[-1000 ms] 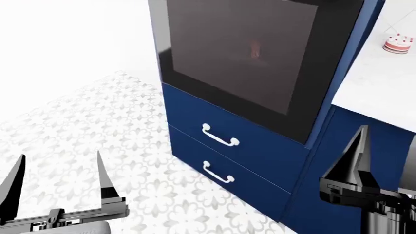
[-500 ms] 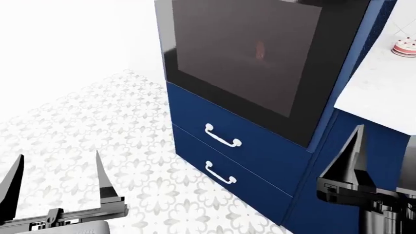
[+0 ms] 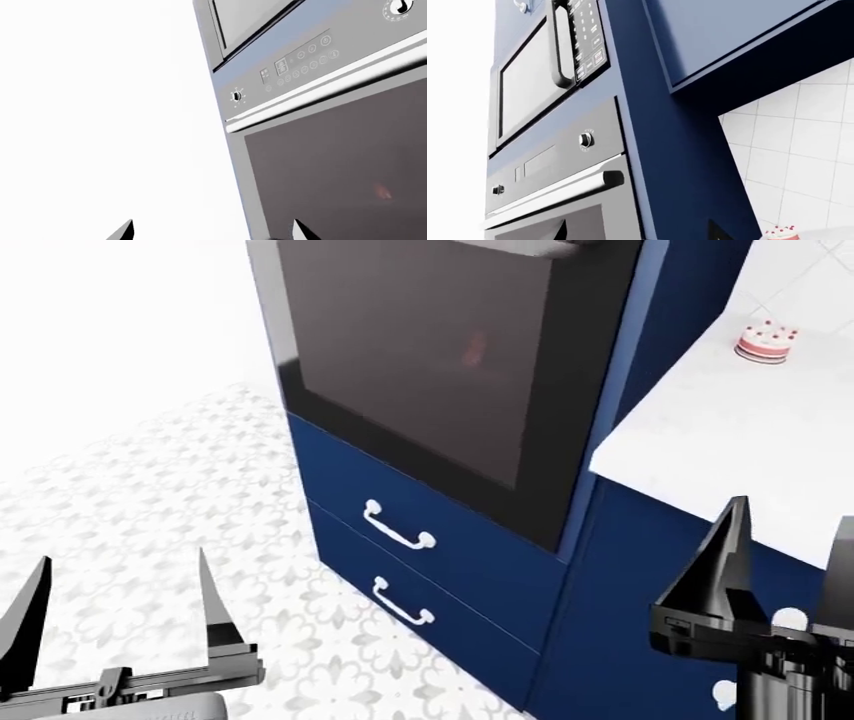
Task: Open the oven door
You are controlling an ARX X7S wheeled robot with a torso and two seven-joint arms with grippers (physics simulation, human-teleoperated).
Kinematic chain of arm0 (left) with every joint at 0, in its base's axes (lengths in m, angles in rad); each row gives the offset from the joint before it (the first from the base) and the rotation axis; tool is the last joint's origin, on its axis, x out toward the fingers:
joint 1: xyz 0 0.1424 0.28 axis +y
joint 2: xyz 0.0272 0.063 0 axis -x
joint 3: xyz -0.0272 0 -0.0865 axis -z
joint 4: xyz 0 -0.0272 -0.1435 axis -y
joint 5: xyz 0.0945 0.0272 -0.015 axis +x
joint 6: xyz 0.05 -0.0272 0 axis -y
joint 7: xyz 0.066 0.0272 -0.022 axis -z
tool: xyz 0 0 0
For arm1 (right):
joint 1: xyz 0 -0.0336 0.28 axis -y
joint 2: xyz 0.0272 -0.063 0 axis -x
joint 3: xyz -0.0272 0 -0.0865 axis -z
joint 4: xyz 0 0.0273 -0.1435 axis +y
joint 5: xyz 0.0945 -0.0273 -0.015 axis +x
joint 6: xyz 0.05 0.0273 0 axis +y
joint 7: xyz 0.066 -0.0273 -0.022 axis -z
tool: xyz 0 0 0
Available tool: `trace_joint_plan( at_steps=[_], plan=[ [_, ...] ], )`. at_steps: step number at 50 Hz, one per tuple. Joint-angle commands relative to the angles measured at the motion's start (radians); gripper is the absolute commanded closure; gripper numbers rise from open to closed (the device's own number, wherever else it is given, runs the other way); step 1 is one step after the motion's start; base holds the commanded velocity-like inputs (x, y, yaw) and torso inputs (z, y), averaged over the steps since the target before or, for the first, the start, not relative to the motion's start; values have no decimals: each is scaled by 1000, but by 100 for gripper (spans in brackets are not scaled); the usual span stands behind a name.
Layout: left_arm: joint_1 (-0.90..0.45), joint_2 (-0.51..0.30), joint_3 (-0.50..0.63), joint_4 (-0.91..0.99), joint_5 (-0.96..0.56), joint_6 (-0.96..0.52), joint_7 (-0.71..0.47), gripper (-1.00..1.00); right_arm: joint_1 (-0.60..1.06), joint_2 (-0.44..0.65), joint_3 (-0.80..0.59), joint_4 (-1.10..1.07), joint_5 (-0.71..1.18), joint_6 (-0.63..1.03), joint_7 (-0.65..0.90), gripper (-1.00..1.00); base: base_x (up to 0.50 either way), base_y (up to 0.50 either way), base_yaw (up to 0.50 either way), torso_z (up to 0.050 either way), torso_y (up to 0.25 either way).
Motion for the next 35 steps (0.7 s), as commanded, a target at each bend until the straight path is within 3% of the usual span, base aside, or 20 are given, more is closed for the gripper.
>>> trace_joint_plan(
  at_steps=[1, 35],
  plan=[
    [-1, -4, 2, 0, -2, -2, -4, -100, 0, 4, -5, 1, -2, -6, 1, -100, 384, -133, 0, 0, 0],
    [2, -16, 8, 2, -7, -2, -17, -100, -2, 14, -13, 2, 2, -16, 11, -100, 396, -40, 0, 0, 0]
  ],
)
